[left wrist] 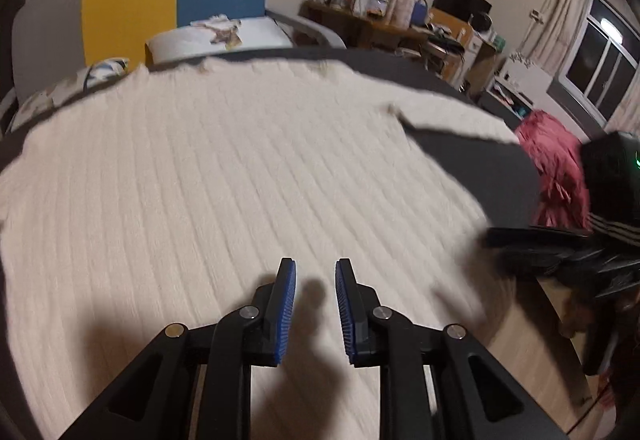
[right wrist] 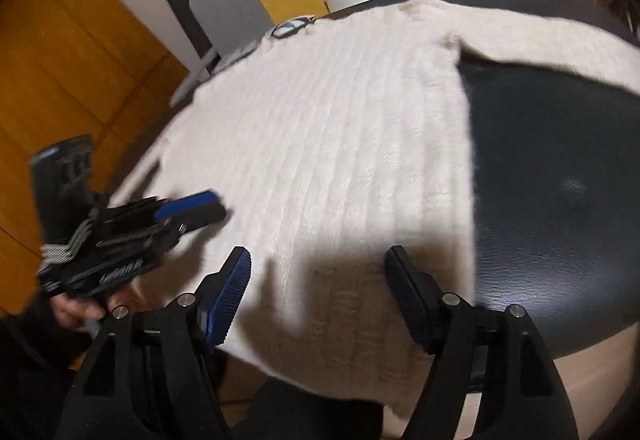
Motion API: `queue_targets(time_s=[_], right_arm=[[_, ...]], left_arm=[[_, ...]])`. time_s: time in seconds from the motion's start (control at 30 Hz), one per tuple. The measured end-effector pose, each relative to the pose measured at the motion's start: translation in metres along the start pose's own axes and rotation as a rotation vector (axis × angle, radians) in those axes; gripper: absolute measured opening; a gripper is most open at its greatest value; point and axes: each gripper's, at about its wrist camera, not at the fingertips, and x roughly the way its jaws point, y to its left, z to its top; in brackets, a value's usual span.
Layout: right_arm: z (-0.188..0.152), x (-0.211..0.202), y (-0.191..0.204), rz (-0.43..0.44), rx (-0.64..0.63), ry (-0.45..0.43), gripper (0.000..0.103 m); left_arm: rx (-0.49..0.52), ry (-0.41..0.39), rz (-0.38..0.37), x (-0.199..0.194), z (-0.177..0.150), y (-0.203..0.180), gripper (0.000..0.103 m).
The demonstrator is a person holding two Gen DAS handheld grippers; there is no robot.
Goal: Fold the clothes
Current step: 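Move the open right gripper to the other sleeve lying on the seat, then close the right gripper on the sleeve cuff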
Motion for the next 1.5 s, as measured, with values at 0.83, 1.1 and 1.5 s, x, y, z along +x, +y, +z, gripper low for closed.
queue_targets(time_s=[0.83,1.1,1.5], right_arm=[[0.102,-0.141,-0.326,-0.380,0.834,-0.525,0.085],[0.103,-0.135,-0.338,-0.310,0.860,-0.580,0.092],[0.118,-0.113,-0.324,-0.515,0.790,-0.454,0.006]], left_arm=[[0.001,0.011,0.115,0.046,0.022,0.030,0.021],[-0.011,0.007,0.110,0.047,0.022,0.032,0.021],[0.002,0.004,0.127,0.046,0.019,0.028,0.022]])
